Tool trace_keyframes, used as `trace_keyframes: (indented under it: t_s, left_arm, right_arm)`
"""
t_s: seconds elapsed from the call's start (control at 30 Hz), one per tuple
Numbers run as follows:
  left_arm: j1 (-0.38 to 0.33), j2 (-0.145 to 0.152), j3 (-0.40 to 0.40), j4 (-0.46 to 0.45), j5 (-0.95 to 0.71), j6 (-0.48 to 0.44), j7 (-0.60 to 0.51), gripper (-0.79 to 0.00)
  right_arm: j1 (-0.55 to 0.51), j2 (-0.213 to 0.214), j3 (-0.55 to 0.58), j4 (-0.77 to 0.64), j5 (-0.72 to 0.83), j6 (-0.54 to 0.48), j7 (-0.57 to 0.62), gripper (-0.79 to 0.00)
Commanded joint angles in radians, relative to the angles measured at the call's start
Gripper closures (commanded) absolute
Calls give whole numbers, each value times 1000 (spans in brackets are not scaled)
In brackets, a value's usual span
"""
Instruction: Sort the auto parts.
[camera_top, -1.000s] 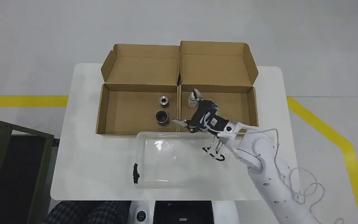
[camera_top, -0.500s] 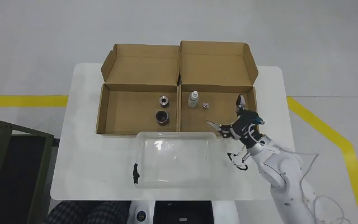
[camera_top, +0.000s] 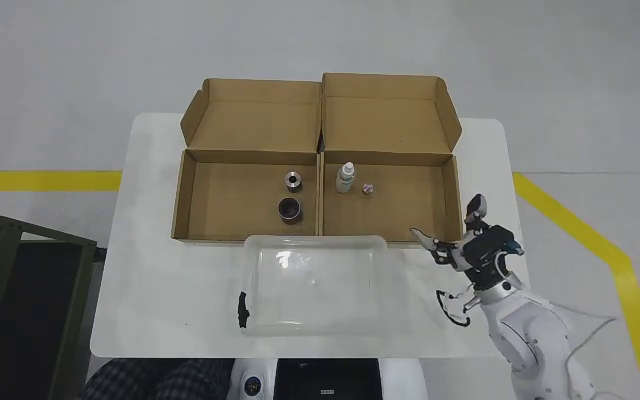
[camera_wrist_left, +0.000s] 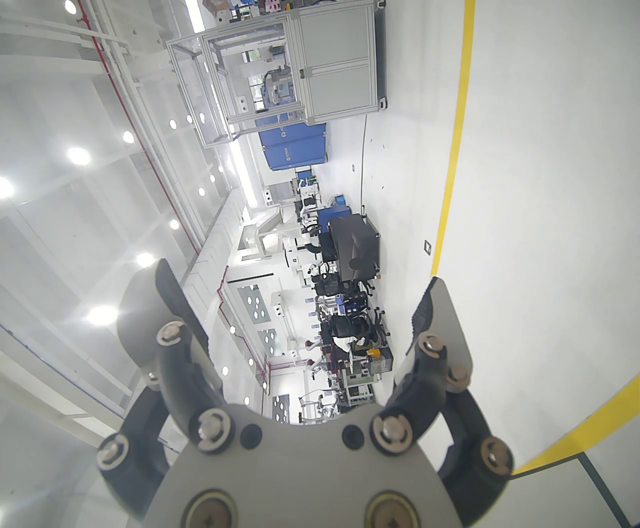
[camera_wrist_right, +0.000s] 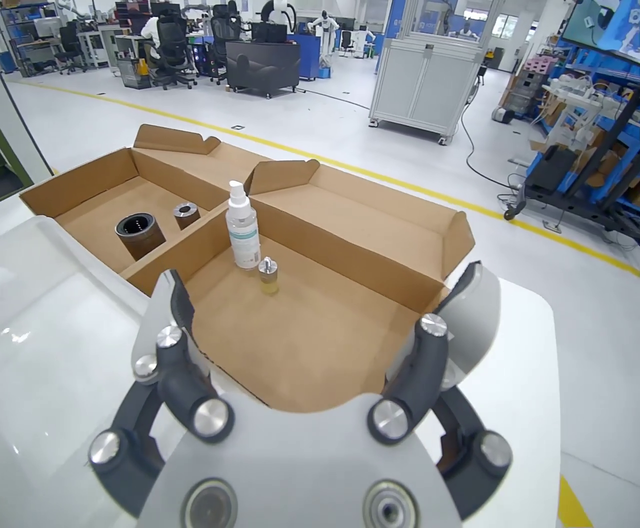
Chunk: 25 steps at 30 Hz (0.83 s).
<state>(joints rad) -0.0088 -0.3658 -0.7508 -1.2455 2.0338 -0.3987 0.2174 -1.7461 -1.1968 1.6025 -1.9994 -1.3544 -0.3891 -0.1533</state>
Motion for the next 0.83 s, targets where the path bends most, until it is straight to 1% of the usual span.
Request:
trace_keyframes:
  t_s: [0.0,0.13,0.3,0.47,0.8]
  left_arm:
    - [0,0,0,0,0,0,0,-785]
    - [0,0,0,0,0,0,0,-785]
    - [0,0,0,0,0,0,0,-785]
    - [0,0,0,0,0,0,0,-785]
    - [0,0,0,0,0,0,0,-784]
  right_arm:
    - [-30,0,19,-2,7,11,-25,-785]
    - [-84,1,51,-3,20,16,-69,-785]
    - [-117,2,68,-2,21,18,-98,-785]
    - [-133,1,80,-4,25,39,-117,-785]
    - [-133,1,80,-4,25,39,-117,-785]
